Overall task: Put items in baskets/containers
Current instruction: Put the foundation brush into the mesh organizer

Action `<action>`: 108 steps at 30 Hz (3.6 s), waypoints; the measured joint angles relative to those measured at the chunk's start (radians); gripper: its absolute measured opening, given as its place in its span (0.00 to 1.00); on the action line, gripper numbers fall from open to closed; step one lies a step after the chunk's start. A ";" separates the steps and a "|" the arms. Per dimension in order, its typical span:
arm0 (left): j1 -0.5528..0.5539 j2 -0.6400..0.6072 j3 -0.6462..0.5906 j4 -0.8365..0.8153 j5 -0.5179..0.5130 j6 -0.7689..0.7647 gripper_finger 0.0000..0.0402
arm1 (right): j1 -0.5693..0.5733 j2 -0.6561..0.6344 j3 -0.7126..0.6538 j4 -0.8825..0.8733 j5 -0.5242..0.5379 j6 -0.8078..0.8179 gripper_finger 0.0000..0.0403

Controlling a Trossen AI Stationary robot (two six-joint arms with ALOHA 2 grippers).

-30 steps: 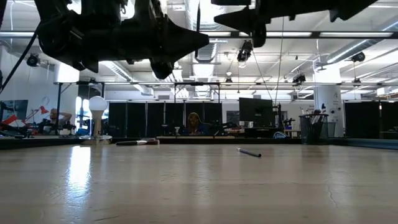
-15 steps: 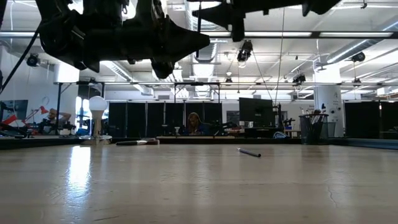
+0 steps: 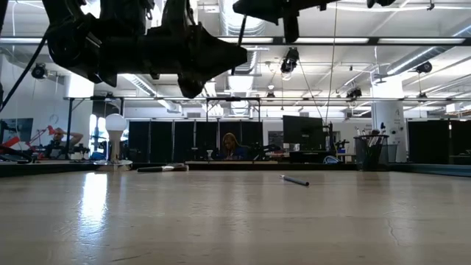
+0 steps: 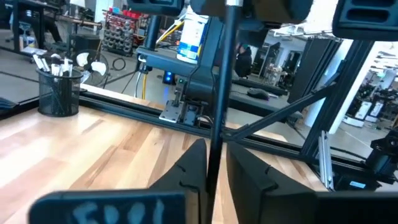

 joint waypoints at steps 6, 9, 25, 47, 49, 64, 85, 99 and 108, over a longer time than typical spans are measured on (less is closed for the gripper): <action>0.004 -0.001 -0.022 -0.003 -0.014 0.000 0.17 | 0.001 -0.114 -0.004 -0.175 0.158 -0.051 0.02; 0.001 -0.001 -0.041 -0.004 0.001 0.002 0.17 | -0.005 -0.200 -0.005 -0.301 0.317 -0.080 0.02; 0.003 -0.001 -0.085 0.028 -0.006 0.003 0.18 | -0.485 -0.507 -0.060 -0.807 0.664 0.050 0.02; 0.003 -0.001 -0.085 0.019 -0.006 0.001 0.18 | -1.020 -0.180 -0.160 -0.594 0.372 0.142 0.02; 0.003 -0.001 -0.085 0.018 -0.006 0.001 0.18 | -1.037 -0.149 -0.160 -0.594 0.359 0.154 0.02; 0.001 -0.002 -0.085 0.010 0.011 0.000 0.18 | -1.049 -0.141 -0.149 -0.654 0.309 0.191 0.13; 0.009 -0.067 -0.092 -0.135 -0.008 0.000 0.18 | -0.751 -0.458 -0.221 -0.826 0.009 0.140 0.03; 0.045 -0.064 -0.335 0.255 -0.007 0.001 0.00 | -0.187 -0.199 -0.186 -0.796 0.107 0.595 0.02; 0.090 -0.098 -0.481 0.341 -0.043 -0.020 0.00 | -0.155 0.160 -0.005 -0.806 -0.110 0.785 0.08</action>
